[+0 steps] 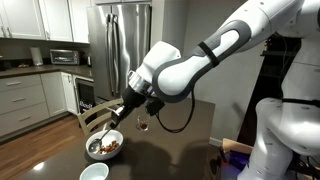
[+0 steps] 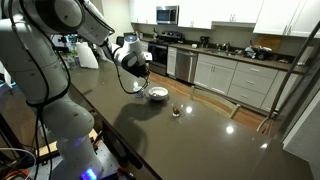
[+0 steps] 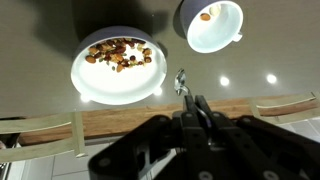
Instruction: Use the spoon from the empty white bowl to scoop contents from the other white bowl and put them in the empty one
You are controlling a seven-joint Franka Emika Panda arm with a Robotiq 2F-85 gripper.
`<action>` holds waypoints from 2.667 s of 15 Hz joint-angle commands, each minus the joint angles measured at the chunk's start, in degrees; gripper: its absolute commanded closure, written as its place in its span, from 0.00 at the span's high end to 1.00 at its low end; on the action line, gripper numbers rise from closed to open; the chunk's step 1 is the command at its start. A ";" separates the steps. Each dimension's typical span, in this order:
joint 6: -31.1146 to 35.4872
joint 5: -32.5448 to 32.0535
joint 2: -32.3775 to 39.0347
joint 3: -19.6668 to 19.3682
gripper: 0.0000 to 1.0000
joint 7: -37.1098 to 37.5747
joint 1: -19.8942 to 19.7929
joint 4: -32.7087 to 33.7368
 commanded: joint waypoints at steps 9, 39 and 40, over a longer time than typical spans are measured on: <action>5.16 14.16 2.07 -3.07 0.02 -3.46 0.45 -0.20; -1.45 56.77 13.80 -7.06 0.01 -32.00 -2.41 6.46; -1.98 58.42 13.86 -7.12 0.01 -33.08 -2.62 6.37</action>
